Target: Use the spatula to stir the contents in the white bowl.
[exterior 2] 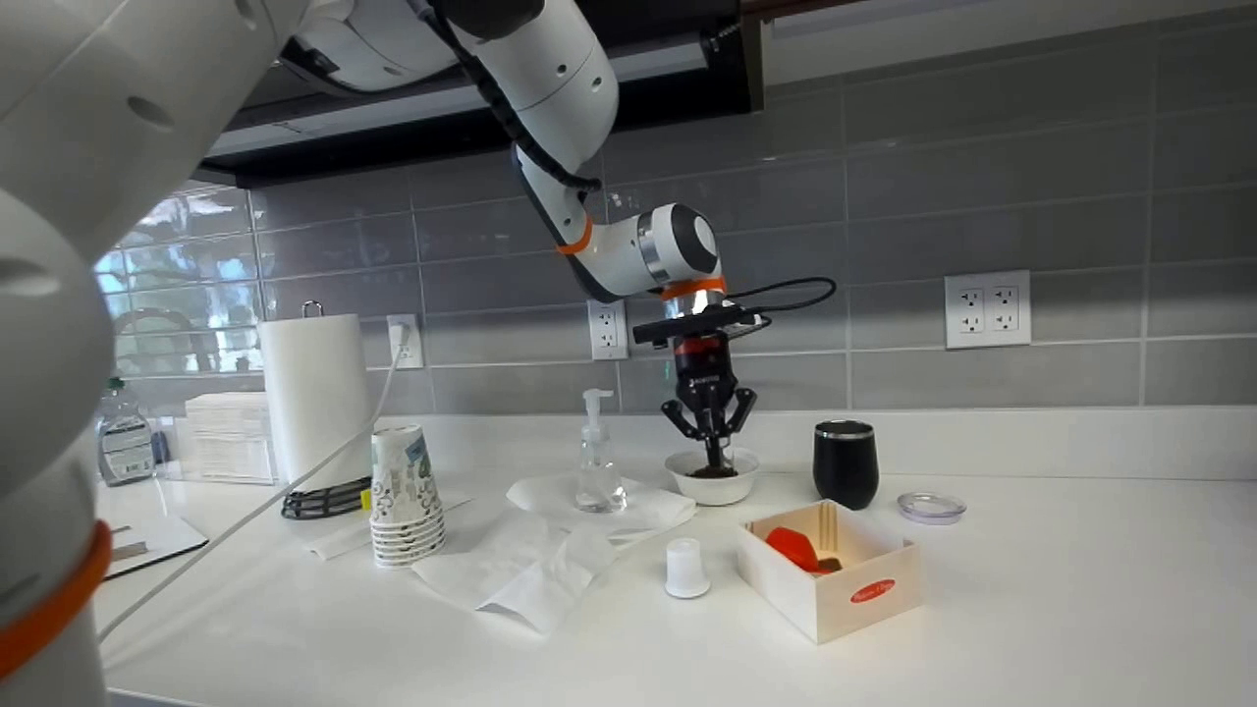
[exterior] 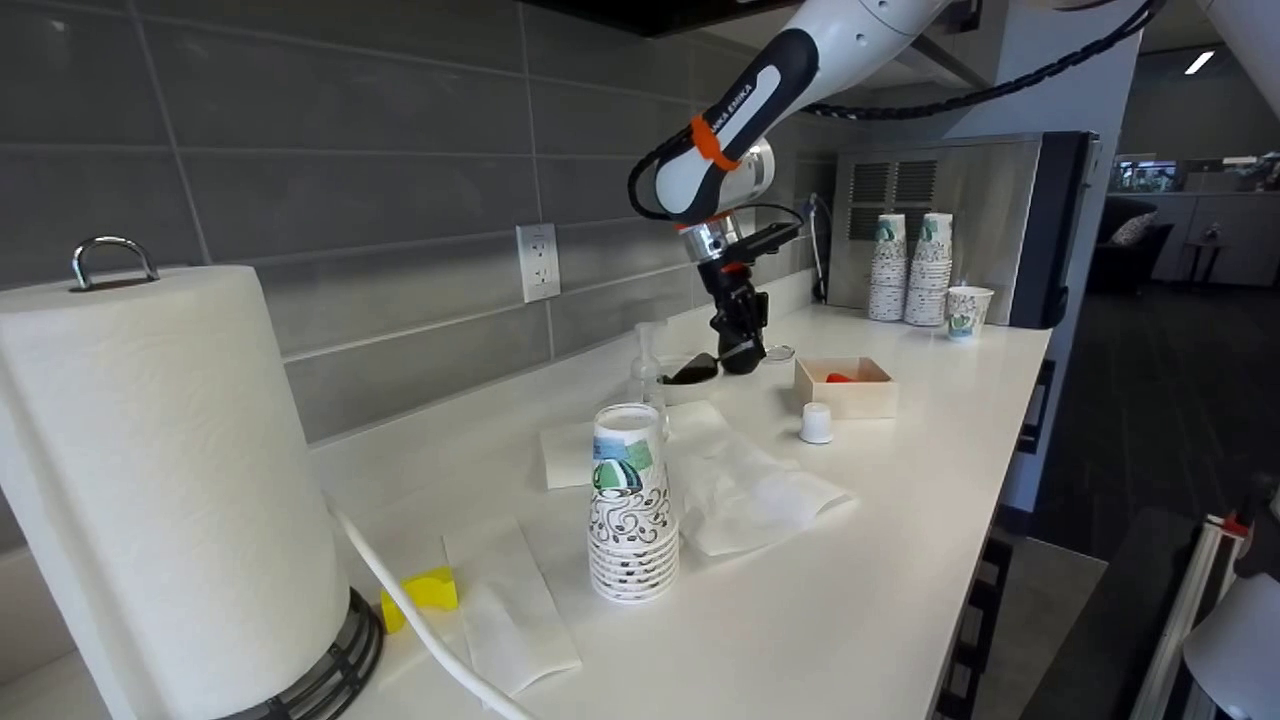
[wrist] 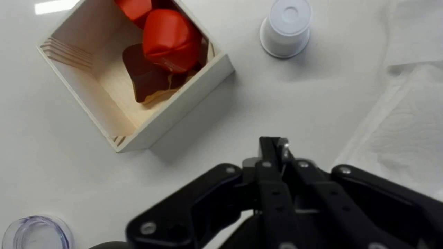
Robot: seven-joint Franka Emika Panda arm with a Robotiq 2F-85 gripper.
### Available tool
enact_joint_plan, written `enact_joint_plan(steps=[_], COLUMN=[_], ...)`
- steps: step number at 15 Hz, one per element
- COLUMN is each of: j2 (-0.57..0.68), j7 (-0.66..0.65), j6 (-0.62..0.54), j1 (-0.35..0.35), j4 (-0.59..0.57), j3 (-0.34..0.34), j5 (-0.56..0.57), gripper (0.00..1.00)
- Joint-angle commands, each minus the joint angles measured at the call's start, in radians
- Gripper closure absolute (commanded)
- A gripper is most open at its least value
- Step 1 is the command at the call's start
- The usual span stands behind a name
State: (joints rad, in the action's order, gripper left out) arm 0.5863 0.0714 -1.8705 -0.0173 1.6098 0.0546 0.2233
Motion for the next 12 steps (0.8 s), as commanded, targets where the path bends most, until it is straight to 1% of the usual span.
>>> enact_joint_plan(steps=[1,3,7,8,12], j2=[0.003,-0.004,-0.009,-0.007,0.005], j7=[0.042,0.094,0.148,0.147,0.077], j6=[0.040,0.023,-0.006,-0.013,-0.043], j1=[0.007,-0.009,-0.033,-0.034,-0.024], j4=[-0.015,-0.010,-0.009,-0.011,-0.018], j3=[-0.010,-0.028,-0.047,-0.046,-0.022], j5=[0.023,-0.003,-0.047,-0.051,-0.033], gripper=[0.99,0.99,0.99,0.99,0.99])
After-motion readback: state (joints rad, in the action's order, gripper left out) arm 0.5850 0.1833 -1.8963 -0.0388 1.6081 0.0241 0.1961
